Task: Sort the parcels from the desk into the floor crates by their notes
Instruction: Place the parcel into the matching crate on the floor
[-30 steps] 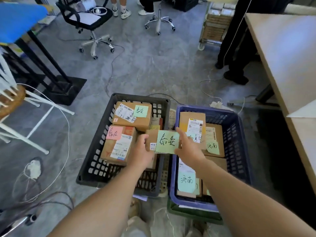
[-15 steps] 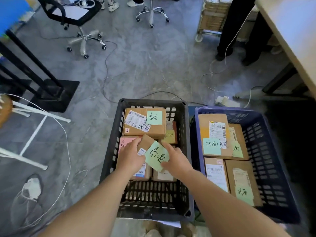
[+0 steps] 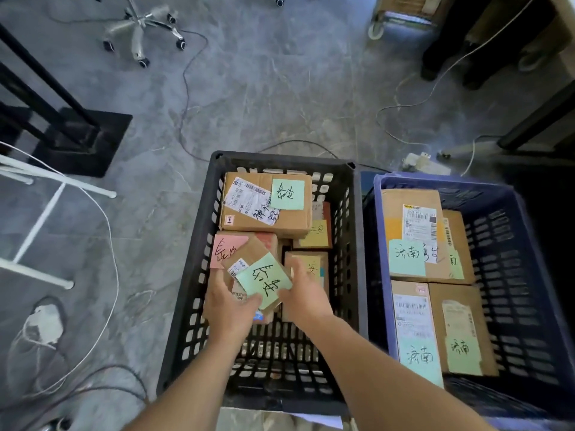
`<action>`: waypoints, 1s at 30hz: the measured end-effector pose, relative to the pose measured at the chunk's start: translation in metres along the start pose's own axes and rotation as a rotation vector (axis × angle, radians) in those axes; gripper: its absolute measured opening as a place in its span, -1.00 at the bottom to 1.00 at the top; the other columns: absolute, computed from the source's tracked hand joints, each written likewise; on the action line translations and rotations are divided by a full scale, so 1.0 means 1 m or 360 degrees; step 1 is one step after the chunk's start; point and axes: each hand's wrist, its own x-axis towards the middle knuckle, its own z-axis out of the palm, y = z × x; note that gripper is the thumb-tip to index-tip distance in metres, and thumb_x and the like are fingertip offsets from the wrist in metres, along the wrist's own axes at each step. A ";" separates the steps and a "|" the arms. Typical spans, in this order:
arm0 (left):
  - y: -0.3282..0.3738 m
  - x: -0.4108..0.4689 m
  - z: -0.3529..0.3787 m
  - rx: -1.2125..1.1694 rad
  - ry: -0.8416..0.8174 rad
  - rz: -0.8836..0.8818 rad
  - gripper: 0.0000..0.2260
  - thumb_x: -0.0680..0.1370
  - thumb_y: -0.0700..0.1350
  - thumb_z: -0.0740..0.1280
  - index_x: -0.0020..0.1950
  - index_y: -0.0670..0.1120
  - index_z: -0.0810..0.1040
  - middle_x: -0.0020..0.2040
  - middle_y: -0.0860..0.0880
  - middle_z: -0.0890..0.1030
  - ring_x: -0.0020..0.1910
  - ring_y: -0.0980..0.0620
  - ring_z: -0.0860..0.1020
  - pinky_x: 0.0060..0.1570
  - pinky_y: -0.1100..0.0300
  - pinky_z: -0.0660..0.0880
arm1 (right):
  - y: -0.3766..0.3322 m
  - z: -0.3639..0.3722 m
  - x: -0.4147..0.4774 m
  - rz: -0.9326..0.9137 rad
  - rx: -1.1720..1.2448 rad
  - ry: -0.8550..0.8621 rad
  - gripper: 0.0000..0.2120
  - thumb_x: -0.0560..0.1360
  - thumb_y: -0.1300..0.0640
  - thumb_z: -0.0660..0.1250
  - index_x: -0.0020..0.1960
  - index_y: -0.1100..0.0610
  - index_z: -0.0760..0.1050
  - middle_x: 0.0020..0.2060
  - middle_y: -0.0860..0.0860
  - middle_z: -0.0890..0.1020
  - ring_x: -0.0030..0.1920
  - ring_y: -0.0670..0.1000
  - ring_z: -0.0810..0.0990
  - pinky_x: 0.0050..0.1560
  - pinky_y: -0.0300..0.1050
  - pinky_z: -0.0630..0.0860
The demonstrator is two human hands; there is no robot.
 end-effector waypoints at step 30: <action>0.095 0.042 0.094 0.0358 -0.0426 0.0589 -0.32 0.59 -0.28 0.26 0.58 0.14 0.02 0.38 0.11 0.48 0.11 0.11 0.55 -0.25 0.37 0.44 | 0.032 -0.081 0.025 0.0079 -0.0329 0.0656 -0.57 0.64 0.19 0.11 0.48 -0.04 0.19 0.07 0.06 0.50 -0.23 0.02 0.49 -0.27 -0.16 0.42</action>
